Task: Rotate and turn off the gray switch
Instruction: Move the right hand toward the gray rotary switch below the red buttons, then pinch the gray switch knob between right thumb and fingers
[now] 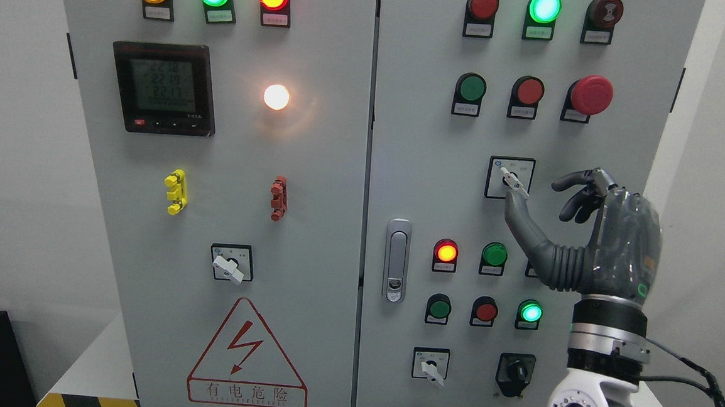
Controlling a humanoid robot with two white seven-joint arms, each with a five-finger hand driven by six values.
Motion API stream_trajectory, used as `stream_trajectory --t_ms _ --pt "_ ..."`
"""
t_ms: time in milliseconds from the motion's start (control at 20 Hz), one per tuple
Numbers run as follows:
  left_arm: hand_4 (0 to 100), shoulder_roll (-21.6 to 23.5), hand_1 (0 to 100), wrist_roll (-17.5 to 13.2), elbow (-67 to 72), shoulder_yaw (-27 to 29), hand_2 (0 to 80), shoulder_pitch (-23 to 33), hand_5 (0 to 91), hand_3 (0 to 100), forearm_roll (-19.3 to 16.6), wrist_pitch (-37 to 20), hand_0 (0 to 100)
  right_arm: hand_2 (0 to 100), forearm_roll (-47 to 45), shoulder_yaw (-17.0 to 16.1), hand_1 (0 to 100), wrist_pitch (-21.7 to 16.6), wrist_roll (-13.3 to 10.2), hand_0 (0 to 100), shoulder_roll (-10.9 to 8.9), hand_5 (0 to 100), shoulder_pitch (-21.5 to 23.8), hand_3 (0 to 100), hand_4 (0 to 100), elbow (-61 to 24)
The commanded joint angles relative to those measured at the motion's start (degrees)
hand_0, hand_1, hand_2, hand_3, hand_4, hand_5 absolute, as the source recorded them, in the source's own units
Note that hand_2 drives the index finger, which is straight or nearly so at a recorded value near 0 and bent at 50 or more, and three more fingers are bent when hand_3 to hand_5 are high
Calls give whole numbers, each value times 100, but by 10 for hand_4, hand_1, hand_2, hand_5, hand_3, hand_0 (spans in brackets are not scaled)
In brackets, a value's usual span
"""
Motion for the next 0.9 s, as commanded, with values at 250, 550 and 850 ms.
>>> stream_trajectory --t_ms 250,550,850 --pt "0 0 389 -3 -149 44 0 -53 0 0 114 6 120 558 -131 331 440 212 -7 8 75 1000 -180 860 876 269" --pt "0 0 389 -3 -149 44 0 -53 0 0 114 -3 120 556 -131 304 455 265 -103 31 67 1000 -207 859 878 287" --pt "0 0 389 -3 -149 44 0 -53 0 0 105 6 120 555 -131 269 460 344 -112 43 67 1000 -207 860 877 287"
